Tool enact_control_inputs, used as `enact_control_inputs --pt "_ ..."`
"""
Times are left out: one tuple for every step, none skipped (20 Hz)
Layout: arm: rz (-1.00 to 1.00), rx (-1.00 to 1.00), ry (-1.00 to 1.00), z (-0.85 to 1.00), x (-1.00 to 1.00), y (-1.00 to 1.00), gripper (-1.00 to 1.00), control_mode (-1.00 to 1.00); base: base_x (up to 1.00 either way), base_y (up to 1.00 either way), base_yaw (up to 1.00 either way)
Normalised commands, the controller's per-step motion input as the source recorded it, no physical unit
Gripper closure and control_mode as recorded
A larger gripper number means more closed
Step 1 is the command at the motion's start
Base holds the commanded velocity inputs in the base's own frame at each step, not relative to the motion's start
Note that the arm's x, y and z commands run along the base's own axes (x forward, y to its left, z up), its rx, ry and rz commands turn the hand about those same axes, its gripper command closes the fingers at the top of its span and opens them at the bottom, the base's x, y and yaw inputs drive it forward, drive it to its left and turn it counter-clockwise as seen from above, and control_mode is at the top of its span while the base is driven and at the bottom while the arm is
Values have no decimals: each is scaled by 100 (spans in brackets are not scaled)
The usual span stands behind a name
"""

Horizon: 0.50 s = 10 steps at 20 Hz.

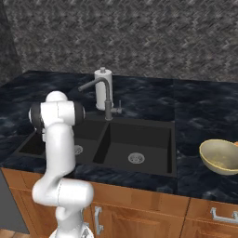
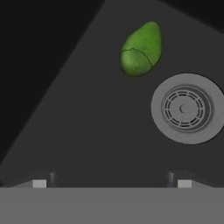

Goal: Pick the avocado from the sink and place it in the bowl. Then pick the bowl and place it in the microwave. Then close the microwave door and press the start button.

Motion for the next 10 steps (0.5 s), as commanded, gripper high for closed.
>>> enact_control_inputs --pt "-5 -2 0 -43 56 36 -100 -100 0 0 0" --pt "-6 -3 0 -42 56 42 -100 -100 0 0 0" --pt "-7 -3 0 -42 55 43 -100 -100 0 0 0" --pt "-7 -2 0 -42 58 39 -100 -100 0 0 0" --pt "-7 -2 0 -40 64 35 -100 -100 0 0 0" --pt "-6 -3 0 -41 64 36 -100 -100 0 0 0" --pt "-6 -2 0 -42 62 35 -100 -100 0 0 0" --pt "-6 -1 0 -44 61 28 -100 -100 0 0 0" --pt "-5 0 0 -44 58 21 -100 -100 0 0 0" --pt "-5 0 0 -43 59 14 -100 -100 0 0 0"
